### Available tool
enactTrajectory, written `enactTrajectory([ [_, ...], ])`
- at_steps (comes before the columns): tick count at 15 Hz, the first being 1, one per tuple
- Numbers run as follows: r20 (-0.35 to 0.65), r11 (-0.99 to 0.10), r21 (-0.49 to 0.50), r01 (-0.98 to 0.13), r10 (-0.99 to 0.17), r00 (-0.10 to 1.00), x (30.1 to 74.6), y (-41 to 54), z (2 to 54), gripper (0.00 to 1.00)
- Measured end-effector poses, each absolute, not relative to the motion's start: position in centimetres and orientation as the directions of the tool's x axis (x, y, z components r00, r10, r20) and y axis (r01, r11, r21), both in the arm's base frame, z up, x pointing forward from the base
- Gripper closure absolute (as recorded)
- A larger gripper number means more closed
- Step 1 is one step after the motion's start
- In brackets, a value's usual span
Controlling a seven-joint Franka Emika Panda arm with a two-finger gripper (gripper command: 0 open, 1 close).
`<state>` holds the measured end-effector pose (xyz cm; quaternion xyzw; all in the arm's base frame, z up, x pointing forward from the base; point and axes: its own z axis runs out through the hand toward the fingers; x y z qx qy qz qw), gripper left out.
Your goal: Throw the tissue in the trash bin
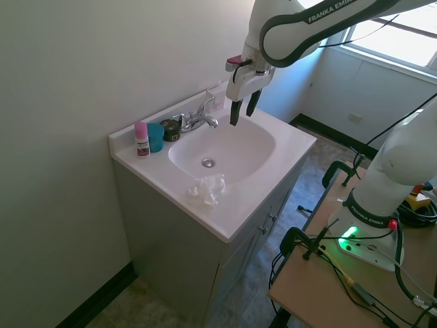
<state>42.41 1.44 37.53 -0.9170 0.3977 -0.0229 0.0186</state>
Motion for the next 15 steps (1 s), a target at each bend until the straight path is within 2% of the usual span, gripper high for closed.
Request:
enactTrajectory([
  [7, 0.064, -0.731, -0.080, -0.678, -0.682, 0.728, 44.0, 6.0, 37.1, 0.00],
  [11, 0.086, -0.766, -0.094, -0.636, -0.643, 0.761, 43.2, 12.9, 36.1, 0.00],
  [15, 0.087, -0.801, -0.059, -0.595, -0.598, 0.797, 41.2, 18.2, 32.9, 0.00],
])
